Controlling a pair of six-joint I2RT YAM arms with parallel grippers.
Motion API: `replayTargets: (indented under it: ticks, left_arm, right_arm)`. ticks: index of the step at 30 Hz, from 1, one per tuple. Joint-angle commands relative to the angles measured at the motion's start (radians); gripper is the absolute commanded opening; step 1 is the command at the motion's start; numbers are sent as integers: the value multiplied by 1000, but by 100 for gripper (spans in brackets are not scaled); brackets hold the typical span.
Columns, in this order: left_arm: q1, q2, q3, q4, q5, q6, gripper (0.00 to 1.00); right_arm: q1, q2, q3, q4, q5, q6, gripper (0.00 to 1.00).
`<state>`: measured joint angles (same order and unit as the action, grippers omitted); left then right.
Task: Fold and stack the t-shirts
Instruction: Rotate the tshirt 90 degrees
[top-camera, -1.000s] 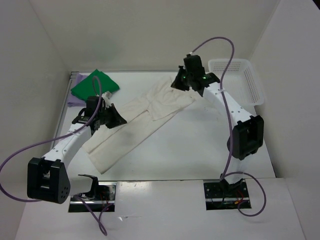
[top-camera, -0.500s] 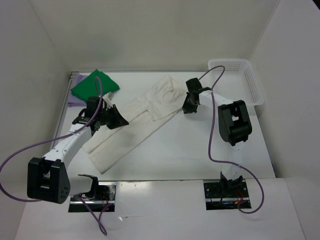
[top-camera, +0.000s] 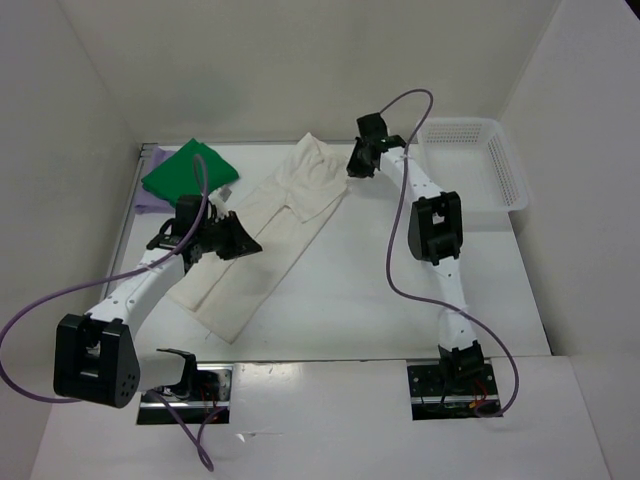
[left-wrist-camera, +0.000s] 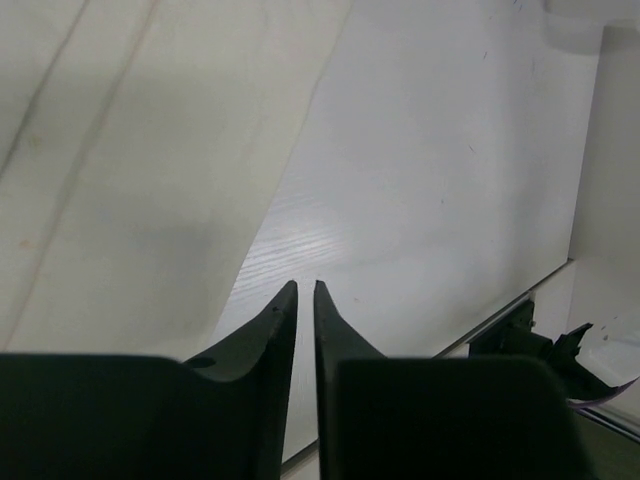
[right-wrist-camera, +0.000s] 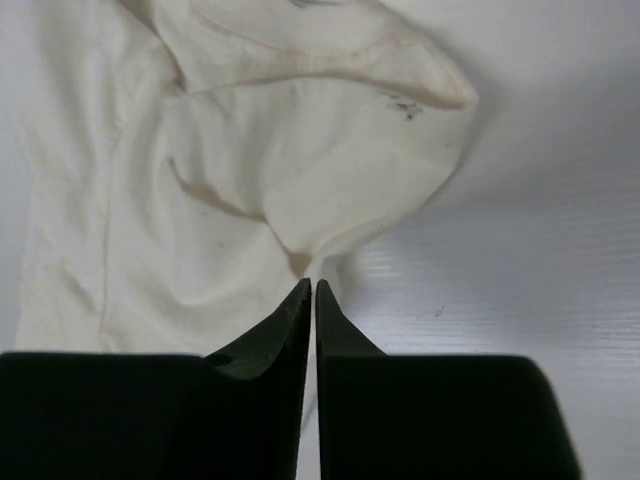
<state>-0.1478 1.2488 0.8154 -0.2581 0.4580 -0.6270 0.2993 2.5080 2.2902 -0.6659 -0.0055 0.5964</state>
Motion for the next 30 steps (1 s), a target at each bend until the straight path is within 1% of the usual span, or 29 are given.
replayTargets:
  ticks: [1, 2, 3, 4, 5, 6, 7, 8, 10, 11, 12, 13, 14, 15, 17, 19, 20, 21, 22, 23, 24, 26, 27, 29, 30]
  left_arm:
    - [-4, -17, -2, 28, 7, 26, 21]
    - [-4, -26, -2, 28, -5, 15, 23]
    - [-4, -26, -2, 16, -5, 15, 23]
    - [-4, -38, 7, 16, -21, 15, 23]
    - [5, -38, 7, 7, -30, 15, 24]
    - [14, -51, 7, 6, -39, 4, 24]
    - [43, -64, 7, -7, -39, 4, 24]
    - [53, -65, -2, -18, -39, 4, 26]
    - [68, -74, -2, -30, -48, 4, 26]
    - [68, -74, -2, -30, -48, 4, 29]
    - [68, -59, 7, -30, -30, 4, 33]
    - [68, -58, 7, -30, -21, 4, 54]
    - [68, -43, 7, -30, -9, 4, 57]
    - [68, -23, 7, -30, 14, 13, 60]
    - [68, -14, 7, -30, 15, 13, 71]
    - [68, -23, 7, -30, 5, 13, 78]
    - [68, -32, 7, -30, -10, 13, 88]
    - [68, -32, 7, -39, -28, 4, 93]
    - [68, -41, 7, -49, -28, 4, 95]
    - [68, -42, -2, -49, -42, 4, 100]
    - [68, -42, -2, -59, -53, -10, 100]
    - [68, -42, -2, -85, -88, -19, 100]
    - [68, -51, -2, -86, -88, -29, 100]
    - [68, -64, -2, -86, -78, -30, 100]
    - [68, -65, -12, -86, -64, -30, 100]
  right_arm:
    - [24, -131, 59, -97, 38, -44, 11]
    - [24, -187, -7, -63, 38, -44, 16]
    - [38, -322, -202, -22, 29, -44, 21]
    - [58, -395, -315, 32, 13, -31, 28]
    - [72, -463, -421, 128, -5, 3, 39]
    - [90, -574, -613, 164, -46, 29, 43]
    - [113, -621, -700, 196, -75, 54, 45]
    - [180, -658, -857, 268, -103, 112, 50]
    - [268, -731, -986, 337, -155, 178, 51]
    - [359, -741, -1083, 420, -174, 216, 51]
    - [401, -741, -1119, 463, -201, 297, 51]
    - [438, -741, -1144, 504, -202, 331, 51]
    - [498, -714, -1158, 555, -202, 356, 51]
    - [517, -689, -1158, 565, -211, 385, 51]
    - [541, -608, -1114, 577, -211, 385, 51]
    - [551, -540, -1072, 589, -221, 410, 50]
    - [560, -523, -1062, 615, -212, 419, 50]
    - [560, -508, -1052, 615, -212, 439, 50]
    - [560, -477, -1031, 626, -200, 448, 50]
    - [573, -463, -1022, 626, -189, 457, 50]
    - [586, -448, -1009, 626, -180, 467, 45]
    - [595, -408, -985, 617, -171, 479, 39]
    - [595, -399, -985, 626, -171, 496, 30]
    - [595, -390, -985, 626, -171, 511, 21]
    - [595, -390, -985, 605, -162, 511, 14]
